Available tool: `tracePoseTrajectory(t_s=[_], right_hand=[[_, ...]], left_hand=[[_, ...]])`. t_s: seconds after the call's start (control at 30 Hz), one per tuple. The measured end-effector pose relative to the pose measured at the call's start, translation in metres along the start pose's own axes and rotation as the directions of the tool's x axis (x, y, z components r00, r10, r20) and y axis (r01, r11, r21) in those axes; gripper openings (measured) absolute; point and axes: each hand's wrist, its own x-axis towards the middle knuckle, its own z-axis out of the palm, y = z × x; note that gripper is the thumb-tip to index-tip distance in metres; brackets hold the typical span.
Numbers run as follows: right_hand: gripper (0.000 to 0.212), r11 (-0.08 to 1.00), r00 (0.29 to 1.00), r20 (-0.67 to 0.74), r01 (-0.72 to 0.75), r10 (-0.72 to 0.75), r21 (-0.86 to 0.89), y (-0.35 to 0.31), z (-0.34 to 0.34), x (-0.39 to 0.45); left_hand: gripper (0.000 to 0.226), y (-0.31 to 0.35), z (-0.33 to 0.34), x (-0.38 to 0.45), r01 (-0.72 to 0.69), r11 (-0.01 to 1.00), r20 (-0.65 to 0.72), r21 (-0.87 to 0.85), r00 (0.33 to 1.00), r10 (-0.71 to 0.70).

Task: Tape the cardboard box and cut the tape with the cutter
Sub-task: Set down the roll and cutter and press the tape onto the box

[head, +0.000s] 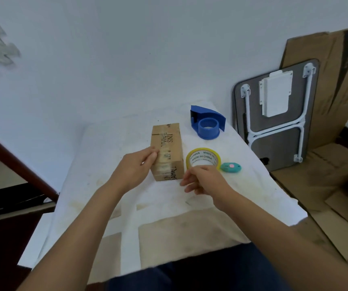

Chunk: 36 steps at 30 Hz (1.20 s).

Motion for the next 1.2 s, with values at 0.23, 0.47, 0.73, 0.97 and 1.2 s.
tracePoseTrajectory(t_s=[0.23,0.47,0.73,0.97,1.2], right_hand=[[0.062,0.99,0.99,0.077,-0.122,0.116,0.071,0.005,0.017,0.001],[0.053,0.994,0.998,0.047,-0.035,0.031,0.103,0.004,0.021,0.0],[0.029,0.992,0.999,0.026,0.042,-0.045,0.116,0.012,0.027,0.006],[0.019,0.982,0.984,-0.062,0.169,-0.165,0.08,0.024,0.029,0.007],[0.022,0.974,0.966,-0.125,0.225,-0.225,-0.01,0.03,0.036,0.013]], left_hand=[[0.036,0.012,0.002,-0.005,-0.035,0.968,-0.041,0.25,0.998,0.046],[0.039,0.002,0.005,0.018,-0.215,0.968,0.113,0.132,0.973,0.2],[0.037,-0.013,0.016,0.021,-0.237,0.97,0.098,0.062,0.968,0.23],[0.037,-0.014,0.022,0.025,-0.282,0.948,0.092,0.148,0.958,0.27],[0.037,-0.016,0.025,0.025,-0.281,0.948,0.049,0.147,0.96,0.277]])
